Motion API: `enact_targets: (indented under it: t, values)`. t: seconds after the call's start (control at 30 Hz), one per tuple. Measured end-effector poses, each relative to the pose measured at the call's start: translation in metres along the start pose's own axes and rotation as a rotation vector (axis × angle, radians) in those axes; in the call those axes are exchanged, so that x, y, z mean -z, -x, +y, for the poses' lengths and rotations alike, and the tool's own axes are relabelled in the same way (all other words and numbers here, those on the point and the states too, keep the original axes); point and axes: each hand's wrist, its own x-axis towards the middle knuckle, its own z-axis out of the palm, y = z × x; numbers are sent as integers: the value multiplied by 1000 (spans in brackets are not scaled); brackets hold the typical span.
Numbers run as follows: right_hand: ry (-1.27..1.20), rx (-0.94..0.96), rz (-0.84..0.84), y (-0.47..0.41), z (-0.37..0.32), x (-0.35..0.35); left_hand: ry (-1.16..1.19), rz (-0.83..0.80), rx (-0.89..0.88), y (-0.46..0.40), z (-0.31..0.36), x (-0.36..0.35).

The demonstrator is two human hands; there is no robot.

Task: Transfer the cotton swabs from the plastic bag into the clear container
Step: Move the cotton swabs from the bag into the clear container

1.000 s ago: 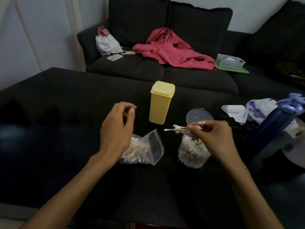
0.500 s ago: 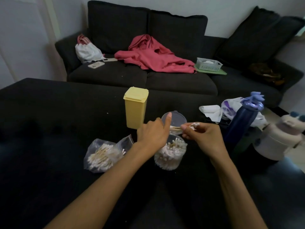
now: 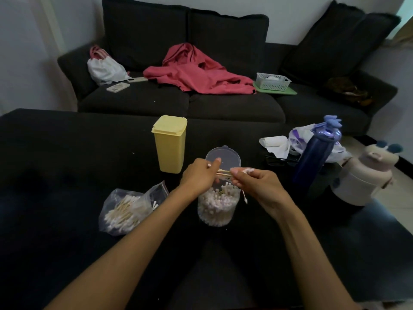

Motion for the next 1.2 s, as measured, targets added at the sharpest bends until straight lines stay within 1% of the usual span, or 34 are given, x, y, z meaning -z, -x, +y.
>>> enact_targets:
  t: [0.1,0.17,0.23,0.33,0.43,0.53,0.63,0.7,0.8,0.83,0.93,1.1,1.13,1.2]
  values:
    - [23,-7,-29,-2,3,-7,62,47,-24,3,-7,1]
    - [36,-12,-56,-5,6,-13,124,90,5,5,-8,-2]
    - [97,-17,-70,-7,7,-22,149,82,54,6,-5,-6]
    - [231,5,-76,-4,9,-34,121,54,52,11,0,-10]
    - [211,112,-57,1,4,-38,101,81,33,14,2,-5]
    - [156,164,-80,3,0,-32,2,135,-16,13,5,2]
    - [110,179,-140,3,-2,-28,-13,89,-103,15,10,7]
    - [47,165,-121,3,-3,-27,-13,77,-149,17,13,8]
    - [-88,145,-74,4,-3,-27,18,70,-158,19,14,5]
    - [-81,146,-56,4,-1,-26,29,57,-156,19,13,3]
    - [55,106,10,1,1,-18,19,2,-157,19,7,4]
    - [66,-50,-34,-1,-3,-6,1,-94,-171,21,-7,14]
    - [73,-52,-21,1,-5,-4,6,-93,-158,22,-8,19]
    - [73,-39,24,2,-11,2,-16,-115,-61,22,-11,30]
